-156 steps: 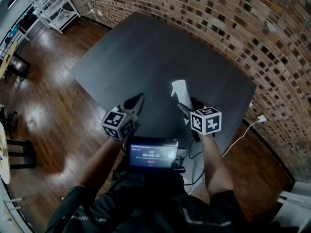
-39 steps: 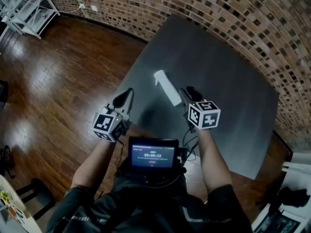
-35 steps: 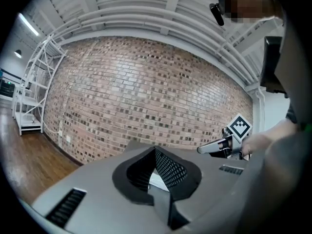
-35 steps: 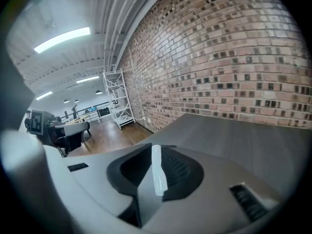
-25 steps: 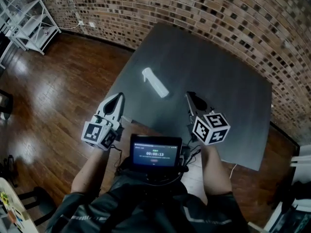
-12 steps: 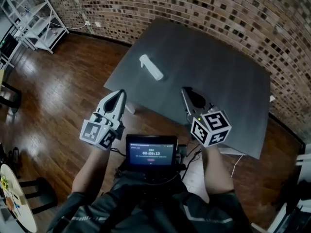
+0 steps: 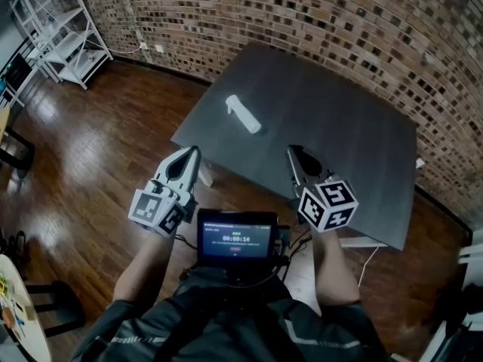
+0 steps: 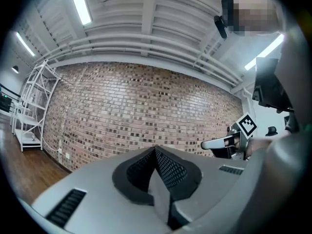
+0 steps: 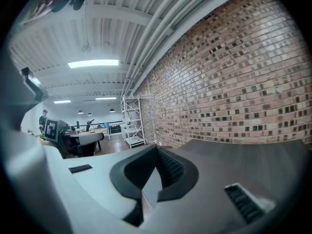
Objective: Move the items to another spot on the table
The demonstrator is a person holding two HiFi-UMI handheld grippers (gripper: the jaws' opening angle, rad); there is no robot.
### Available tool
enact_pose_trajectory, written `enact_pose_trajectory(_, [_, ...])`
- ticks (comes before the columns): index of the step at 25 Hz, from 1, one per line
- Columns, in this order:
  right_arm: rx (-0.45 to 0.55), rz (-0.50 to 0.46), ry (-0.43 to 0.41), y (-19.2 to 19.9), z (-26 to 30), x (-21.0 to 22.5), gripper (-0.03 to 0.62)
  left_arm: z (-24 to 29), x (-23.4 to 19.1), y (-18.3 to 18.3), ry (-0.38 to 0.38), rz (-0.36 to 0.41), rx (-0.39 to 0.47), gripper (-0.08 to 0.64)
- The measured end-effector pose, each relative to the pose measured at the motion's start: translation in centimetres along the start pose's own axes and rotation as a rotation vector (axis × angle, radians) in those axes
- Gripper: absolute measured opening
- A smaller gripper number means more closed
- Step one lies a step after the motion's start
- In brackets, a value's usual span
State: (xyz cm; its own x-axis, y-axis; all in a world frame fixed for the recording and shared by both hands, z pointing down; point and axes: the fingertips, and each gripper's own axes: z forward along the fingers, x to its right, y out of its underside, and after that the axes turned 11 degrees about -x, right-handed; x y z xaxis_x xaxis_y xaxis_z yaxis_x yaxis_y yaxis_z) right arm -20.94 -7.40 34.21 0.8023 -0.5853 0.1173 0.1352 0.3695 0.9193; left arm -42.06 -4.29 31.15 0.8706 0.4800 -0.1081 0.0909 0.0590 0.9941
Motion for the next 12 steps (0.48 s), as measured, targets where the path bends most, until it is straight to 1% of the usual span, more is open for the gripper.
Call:
enact_pose_trajectory(5, [-0.002, -0.006, 0.007, 0.0, 0.1, -1.2, 0.002, -0.7, -0.5, 0.0, 0.01, -0.006, 0.004, -0.006])
enact_pose_trajectory(12, [-0.009, -0.003, 0.02, 0.0, 0.6, -1.5, 0.002, -0.9, -1.2, 0.0, 0.016, -0.017, 0.003, -0.006])
